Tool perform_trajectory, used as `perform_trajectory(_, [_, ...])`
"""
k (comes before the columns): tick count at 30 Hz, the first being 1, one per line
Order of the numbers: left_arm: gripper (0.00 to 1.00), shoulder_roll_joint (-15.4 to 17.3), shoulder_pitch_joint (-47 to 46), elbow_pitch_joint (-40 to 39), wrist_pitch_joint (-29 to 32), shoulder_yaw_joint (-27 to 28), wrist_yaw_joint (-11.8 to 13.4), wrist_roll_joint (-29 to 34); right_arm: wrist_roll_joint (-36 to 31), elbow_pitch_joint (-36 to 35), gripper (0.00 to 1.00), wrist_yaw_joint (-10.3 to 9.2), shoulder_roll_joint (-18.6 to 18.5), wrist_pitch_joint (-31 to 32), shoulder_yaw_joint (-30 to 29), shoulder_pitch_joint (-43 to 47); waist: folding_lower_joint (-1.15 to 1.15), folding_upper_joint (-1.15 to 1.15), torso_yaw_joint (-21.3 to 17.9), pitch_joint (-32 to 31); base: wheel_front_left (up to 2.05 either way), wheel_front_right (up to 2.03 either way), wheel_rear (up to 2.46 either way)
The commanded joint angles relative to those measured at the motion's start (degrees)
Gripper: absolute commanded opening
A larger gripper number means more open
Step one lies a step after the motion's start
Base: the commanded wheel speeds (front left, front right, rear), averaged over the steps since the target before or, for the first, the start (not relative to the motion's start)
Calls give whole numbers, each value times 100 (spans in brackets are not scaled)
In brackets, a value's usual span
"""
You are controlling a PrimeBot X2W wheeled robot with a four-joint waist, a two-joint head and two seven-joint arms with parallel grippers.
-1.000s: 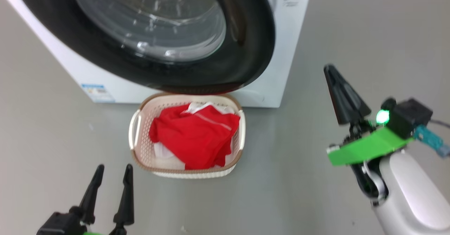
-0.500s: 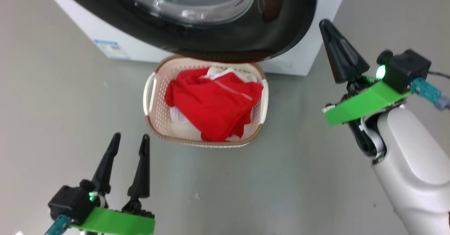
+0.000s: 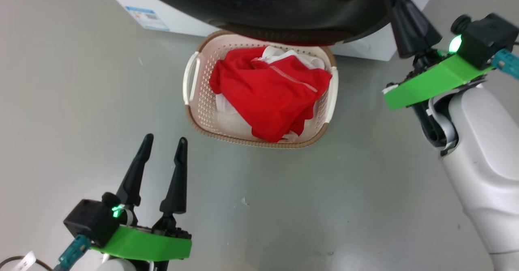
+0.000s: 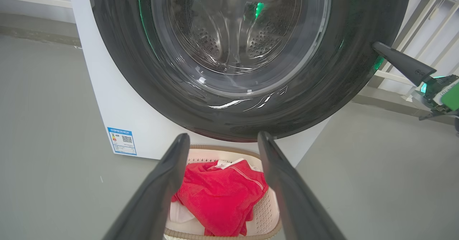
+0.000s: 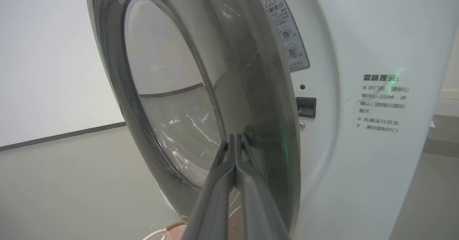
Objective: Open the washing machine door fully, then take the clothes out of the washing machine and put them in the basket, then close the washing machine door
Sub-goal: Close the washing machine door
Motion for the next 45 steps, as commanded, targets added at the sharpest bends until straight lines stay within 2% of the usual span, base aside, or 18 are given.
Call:
perform_trajectory(1, [100, 67, -85, -171, -50, 139, 48, -51, 72, -121, 0, 35, 57, -35, 25, -86, 0, 0, 111, 113, 0, 0, 0])
perform_trajectory(13, [100, 67, -226, -316, -50, -66, 98, -159, 27, -113, 0, 35, -101, -35, -296, -585, 0, 0, 311, 465, 0, 0, 0])
perform_trajectory(24, [100, 66, -335, -441, -50, -202, 126, -212, -225, -16, 0, 35, 32, -35, -921, -1140, 0, 0, 438, 663, 0, 0, 0])
perform_trajectory(32, [100, 66, -316, -361, -50, -160, 127, -169, -245, -45, 0, 35, 64, -35, -645, -852, 0, 0, 383, 497, 0, 0, 0])
perform_trajectory(33, [100, 66, -308, -338, -50, -148, 117, -150, -239, -50, 5, 35, 54, -35, -599, -763, 0, 0, 365, 449, 0, 0, 0])
perform_trajectory(35, [100, 66, -286, -286, -50, -119, 91, -102, -229, -56, 38, 35, 32, -35, -492, -568, 0, 0, 320, 345, 0, 0, 0])
perform_trajectory(36, [100, 66, -276, -251, -50, -101, 76, -72, -218, -64, 47, 35, 22, -35, -447, -462, 0, 0, 294, 287, 0, 0, 0])
perform_trajectory(37, [100, 66, -264, -213, -50, -71, 62, -43, -216, -70, 75, 35, 10, -35, -398, -350, 0, 0, 260, 224, 0, 0, 0])
perform_trajectory(38, [100, 66, -253, -170, -50, -33, 48, -19, -209, -89, 94, 35, 3, -35, -361, -237, 0, 0, 225, 164, 0, 0, 0])
perform_trajectory(39, [100, 66, -228, -79, -50, 44, 13, 63, -226, -114, 100, 35, -23, -35, -263, 8, 0, 0, 142, 29, 0, 0, 0])
perform_trajectory(45, [100, 66, -102, 158, -50, 293, -79, 292, -230, -180, 100, 35, -56, -35, -119, 776, 0, 0, -144, -357, 0, 0, 0])
